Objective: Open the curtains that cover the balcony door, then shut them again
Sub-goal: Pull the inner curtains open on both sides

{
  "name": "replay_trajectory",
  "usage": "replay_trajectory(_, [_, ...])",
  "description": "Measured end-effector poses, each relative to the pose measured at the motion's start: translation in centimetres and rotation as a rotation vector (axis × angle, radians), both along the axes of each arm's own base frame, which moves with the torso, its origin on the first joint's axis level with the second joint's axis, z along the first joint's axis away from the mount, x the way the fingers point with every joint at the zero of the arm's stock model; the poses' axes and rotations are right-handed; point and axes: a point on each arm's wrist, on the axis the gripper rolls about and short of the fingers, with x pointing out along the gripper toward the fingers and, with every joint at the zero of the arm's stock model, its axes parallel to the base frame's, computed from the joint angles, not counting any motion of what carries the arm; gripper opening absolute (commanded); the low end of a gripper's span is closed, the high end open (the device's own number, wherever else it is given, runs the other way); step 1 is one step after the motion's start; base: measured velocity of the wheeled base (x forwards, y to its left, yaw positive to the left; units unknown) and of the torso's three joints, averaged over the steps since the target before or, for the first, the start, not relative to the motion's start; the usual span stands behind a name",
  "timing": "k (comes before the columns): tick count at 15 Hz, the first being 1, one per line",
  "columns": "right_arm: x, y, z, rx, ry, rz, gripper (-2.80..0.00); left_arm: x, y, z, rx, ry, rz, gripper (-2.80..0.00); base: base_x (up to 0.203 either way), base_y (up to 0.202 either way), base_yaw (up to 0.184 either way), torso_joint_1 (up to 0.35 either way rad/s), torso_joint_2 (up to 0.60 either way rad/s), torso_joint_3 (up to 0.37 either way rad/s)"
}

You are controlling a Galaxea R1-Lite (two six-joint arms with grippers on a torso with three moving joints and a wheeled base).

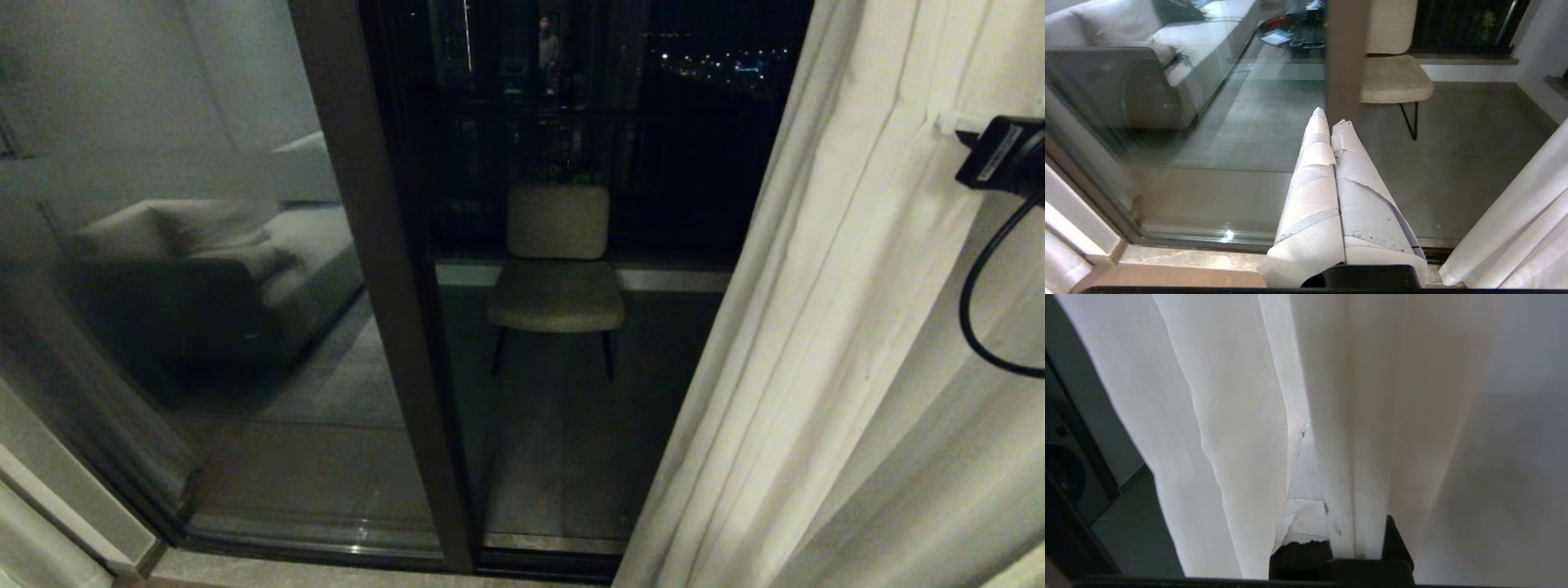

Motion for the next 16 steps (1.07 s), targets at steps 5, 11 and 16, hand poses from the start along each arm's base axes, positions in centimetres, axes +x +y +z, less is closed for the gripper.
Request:
replay_trajectory(5, [0.02,-0.11,-0.07,0.001,0.003,-0.006,-2.80,-0.01,0.00,0.05,0.000,-0.004,-0.001,-2.80,0.000,-0.192,0.001,0.000,0.00,0.003])
replay_trajectory(11, [0.16,-0.02,-0.20,-0.001,0.007,-0.001,-2.80,0.00,0.00,0.02,-0.002,-0.002,0.000,-2.80,0.000,-0.190,0.001,0.003,0.00,0.002])
replay_trajectory(16, [0.17,-0.03,-0.52,-0.001,0.017,-0.001,-2.80,0.00,0.00,0.02,-0.002,-0.002,0.000,-2.80,0.000,-0.190,0.000,0.003,0.00,0.003])
